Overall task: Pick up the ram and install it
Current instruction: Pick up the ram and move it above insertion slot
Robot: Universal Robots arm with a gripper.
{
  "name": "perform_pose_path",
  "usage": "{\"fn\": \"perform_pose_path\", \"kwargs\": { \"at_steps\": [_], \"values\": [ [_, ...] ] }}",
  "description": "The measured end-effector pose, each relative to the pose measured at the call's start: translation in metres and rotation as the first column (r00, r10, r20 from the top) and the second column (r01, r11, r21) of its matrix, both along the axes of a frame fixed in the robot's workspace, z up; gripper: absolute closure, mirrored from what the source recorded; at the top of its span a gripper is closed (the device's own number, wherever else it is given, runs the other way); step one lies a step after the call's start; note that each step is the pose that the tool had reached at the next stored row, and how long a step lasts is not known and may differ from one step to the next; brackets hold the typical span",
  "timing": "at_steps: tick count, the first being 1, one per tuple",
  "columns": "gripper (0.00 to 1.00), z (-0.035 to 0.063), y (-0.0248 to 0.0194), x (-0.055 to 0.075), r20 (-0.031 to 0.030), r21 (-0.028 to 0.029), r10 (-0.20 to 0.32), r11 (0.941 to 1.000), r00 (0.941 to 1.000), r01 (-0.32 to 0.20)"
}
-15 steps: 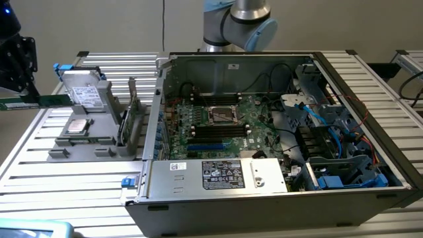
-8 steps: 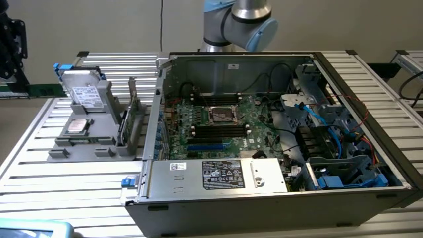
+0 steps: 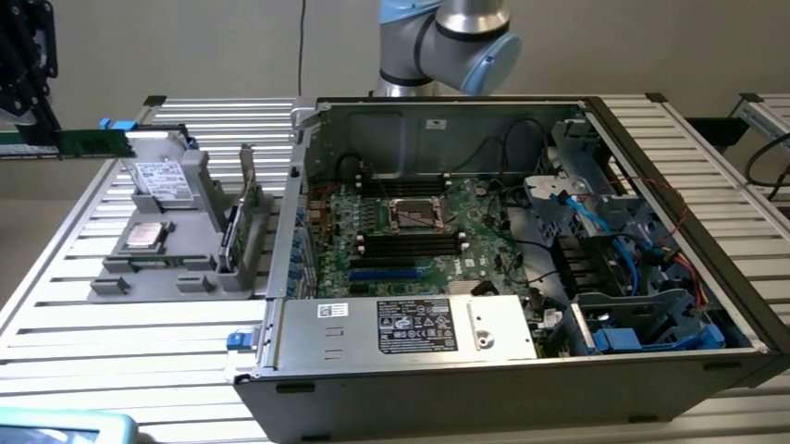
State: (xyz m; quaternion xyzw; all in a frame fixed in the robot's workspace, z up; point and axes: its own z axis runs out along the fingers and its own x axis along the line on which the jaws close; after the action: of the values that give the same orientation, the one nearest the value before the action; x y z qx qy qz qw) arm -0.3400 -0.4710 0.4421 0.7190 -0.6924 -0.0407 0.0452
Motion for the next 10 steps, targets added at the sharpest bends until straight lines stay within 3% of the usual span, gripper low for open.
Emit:
{"fn": "perform_pose_path", "kwargs": {
  "at_steps": [3,8,10],
  "values": [
    [0.86,0.0036,-0.0024,0.006,-0.0063,0.0055,0.000,1.0000,1.0000,0.000],
    [0.86,0.0038,-0.0132,0.011,-0.0243,0.0076,0.000,1.0000,0.9997,0.000],
    [0.86,0.0040,-0.0158,0.015,-0.0269,0.0099,0.000,1.0000,0.9996,0.000]
  ]
}}
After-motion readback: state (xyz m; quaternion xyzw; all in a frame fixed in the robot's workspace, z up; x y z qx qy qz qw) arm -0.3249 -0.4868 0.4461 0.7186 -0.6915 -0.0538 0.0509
